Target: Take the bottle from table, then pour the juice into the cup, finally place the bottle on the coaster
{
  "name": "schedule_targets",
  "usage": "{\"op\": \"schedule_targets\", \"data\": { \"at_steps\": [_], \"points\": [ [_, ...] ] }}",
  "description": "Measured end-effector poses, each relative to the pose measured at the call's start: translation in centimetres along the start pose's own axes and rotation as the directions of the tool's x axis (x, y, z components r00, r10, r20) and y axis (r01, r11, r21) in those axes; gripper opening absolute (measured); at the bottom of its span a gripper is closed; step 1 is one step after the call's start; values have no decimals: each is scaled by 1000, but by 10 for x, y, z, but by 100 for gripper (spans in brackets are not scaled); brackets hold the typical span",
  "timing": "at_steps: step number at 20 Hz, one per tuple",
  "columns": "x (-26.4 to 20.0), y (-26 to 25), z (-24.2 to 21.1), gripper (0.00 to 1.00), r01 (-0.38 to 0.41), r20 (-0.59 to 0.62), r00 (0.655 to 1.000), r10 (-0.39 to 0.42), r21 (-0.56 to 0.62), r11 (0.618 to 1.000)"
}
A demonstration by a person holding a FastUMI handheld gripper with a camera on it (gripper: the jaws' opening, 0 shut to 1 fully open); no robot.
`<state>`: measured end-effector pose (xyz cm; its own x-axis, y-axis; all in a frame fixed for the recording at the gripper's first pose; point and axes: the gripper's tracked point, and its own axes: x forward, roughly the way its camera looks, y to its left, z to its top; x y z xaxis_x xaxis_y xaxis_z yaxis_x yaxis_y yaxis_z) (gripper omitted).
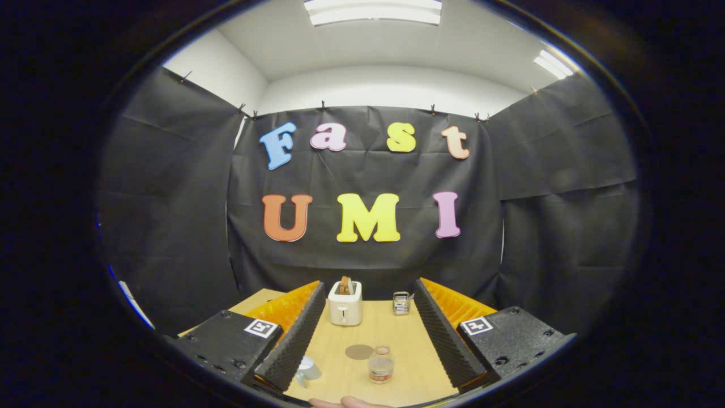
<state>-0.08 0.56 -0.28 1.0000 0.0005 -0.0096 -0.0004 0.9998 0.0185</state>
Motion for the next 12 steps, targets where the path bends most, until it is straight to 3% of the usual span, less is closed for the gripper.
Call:
{"op": "schedule_targets", "data": {
  "at_steps": [12],
  "points": [
    [11, -2, -30, 100, 10, 1, 1000, -10, -5, 1000]
  ]
}}
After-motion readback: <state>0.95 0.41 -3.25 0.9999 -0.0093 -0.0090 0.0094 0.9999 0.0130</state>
